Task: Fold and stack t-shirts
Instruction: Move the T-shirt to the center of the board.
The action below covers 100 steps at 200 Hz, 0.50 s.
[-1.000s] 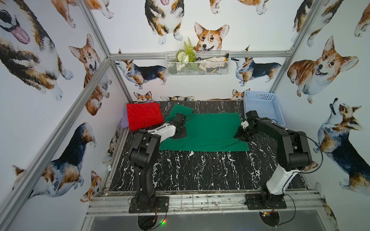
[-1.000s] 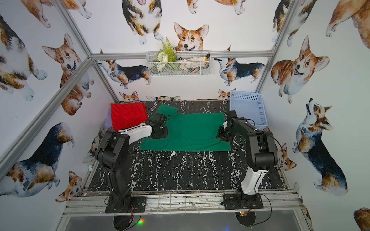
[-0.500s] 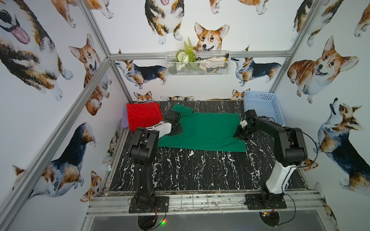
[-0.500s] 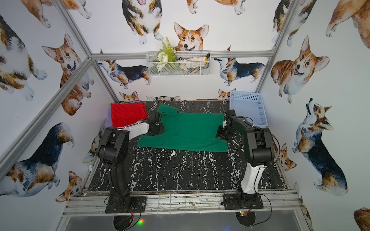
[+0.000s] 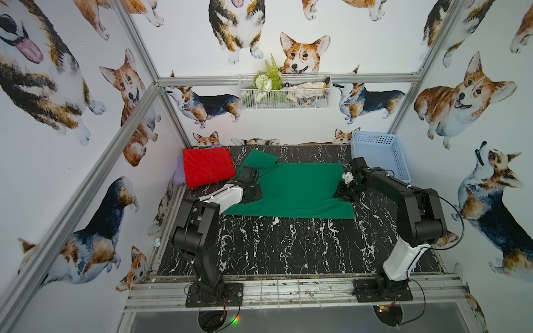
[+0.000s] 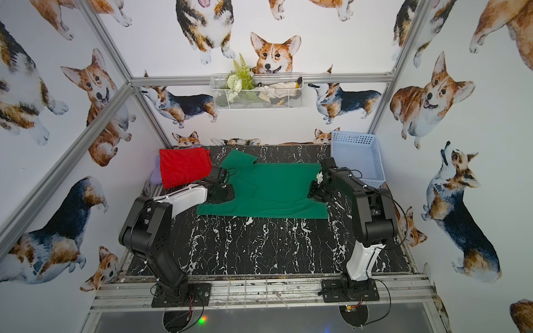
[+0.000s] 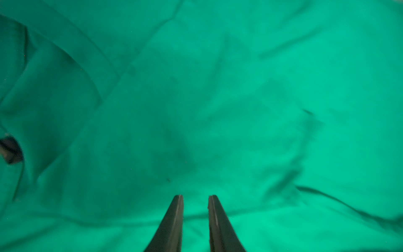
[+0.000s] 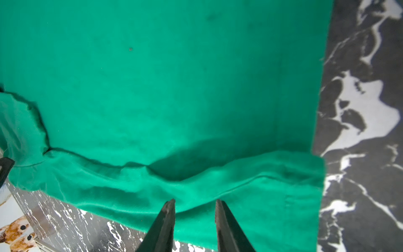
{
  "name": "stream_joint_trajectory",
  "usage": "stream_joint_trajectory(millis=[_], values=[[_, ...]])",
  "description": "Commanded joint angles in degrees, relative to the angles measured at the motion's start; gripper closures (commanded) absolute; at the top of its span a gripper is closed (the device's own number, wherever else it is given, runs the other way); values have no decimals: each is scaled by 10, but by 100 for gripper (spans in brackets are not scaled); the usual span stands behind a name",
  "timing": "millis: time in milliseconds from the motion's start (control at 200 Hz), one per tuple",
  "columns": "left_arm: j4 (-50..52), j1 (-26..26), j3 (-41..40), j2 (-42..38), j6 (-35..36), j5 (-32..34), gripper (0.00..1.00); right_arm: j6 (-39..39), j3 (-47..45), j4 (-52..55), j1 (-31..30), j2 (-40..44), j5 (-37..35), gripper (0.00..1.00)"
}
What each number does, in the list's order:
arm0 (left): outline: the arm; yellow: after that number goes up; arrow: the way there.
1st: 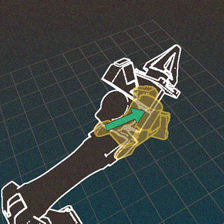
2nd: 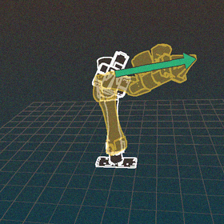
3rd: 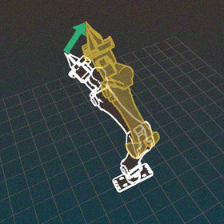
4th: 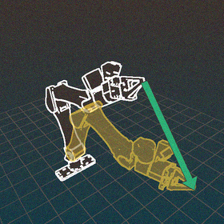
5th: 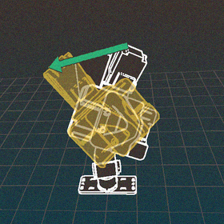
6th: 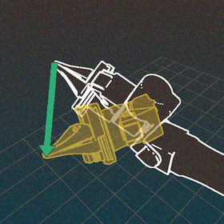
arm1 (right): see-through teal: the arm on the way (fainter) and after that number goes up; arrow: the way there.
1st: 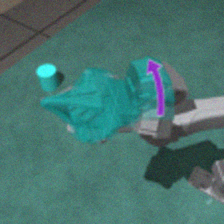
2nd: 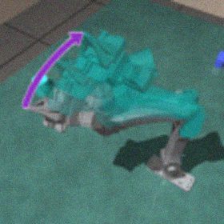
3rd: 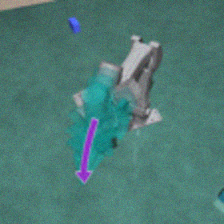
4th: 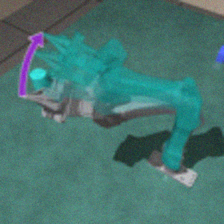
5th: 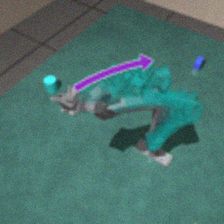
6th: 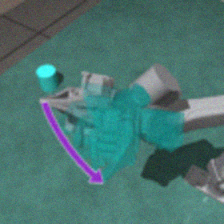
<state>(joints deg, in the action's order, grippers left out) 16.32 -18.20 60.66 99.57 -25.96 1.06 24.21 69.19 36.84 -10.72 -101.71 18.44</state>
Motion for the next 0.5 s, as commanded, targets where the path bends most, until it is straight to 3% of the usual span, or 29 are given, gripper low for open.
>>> stream_joint_trajectory(millis=[0,205,495], values=[[6,-3,-26,-35,-20,-1,73,2,-12,8,-15,16,-2,63],[-9,-17,-72,-66,-38,8,73,28,-36,-36,-43,4,30,62],[-65,-18,-83,-9,-27,0,74,48,-37,-64,-71,-18,55,62]])
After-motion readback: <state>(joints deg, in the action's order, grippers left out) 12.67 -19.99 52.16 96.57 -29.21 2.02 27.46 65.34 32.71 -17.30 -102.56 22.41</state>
